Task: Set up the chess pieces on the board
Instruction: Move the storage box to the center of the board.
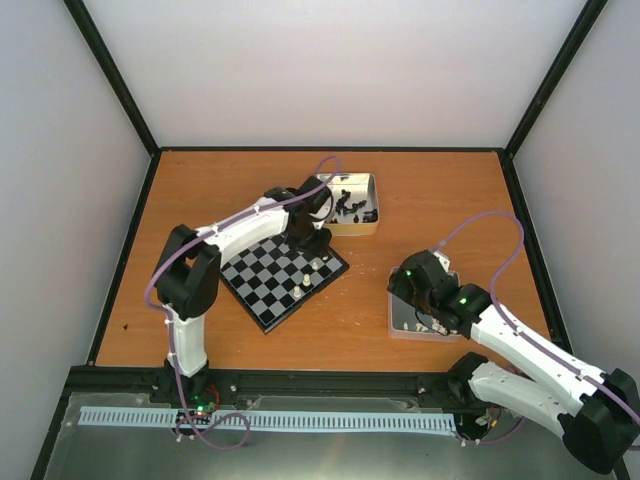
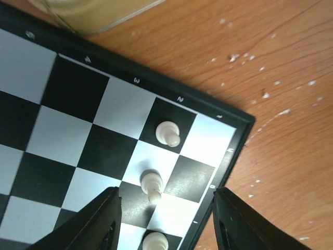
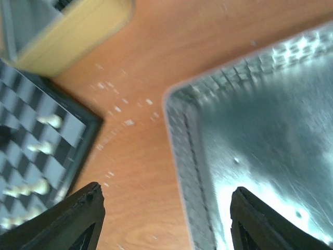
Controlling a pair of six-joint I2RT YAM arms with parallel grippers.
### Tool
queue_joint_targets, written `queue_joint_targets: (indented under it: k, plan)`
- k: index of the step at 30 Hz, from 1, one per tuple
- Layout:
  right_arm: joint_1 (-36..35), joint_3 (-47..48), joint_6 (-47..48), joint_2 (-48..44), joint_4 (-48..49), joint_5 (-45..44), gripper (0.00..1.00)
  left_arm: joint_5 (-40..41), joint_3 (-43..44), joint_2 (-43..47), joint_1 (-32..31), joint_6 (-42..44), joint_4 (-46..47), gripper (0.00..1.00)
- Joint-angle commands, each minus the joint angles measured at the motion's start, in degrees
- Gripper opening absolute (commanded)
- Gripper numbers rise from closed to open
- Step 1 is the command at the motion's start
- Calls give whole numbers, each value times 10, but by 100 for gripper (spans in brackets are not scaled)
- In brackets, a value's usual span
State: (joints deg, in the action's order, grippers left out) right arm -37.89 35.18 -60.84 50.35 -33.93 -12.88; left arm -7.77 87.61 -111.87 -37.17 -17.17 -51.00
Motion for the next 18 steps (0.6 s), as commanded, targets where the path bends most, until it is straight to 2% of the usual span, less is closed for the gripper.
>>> queue_joint_targets:
  k: [1,6,10,18]
  plan:
    - [4,-33,11,12,-51,43,67,7,3,67,3,1,28,48]
    - [4,3,95,10,-102,33,69,15,-94,158,3,-11,105,50]
    - [4,25,124,16,-120,19,69,6,-173,233,4,-24,162,53]
    - [4,43,173,81,-94,42,67,0,-252,306,4,-43,215,54]
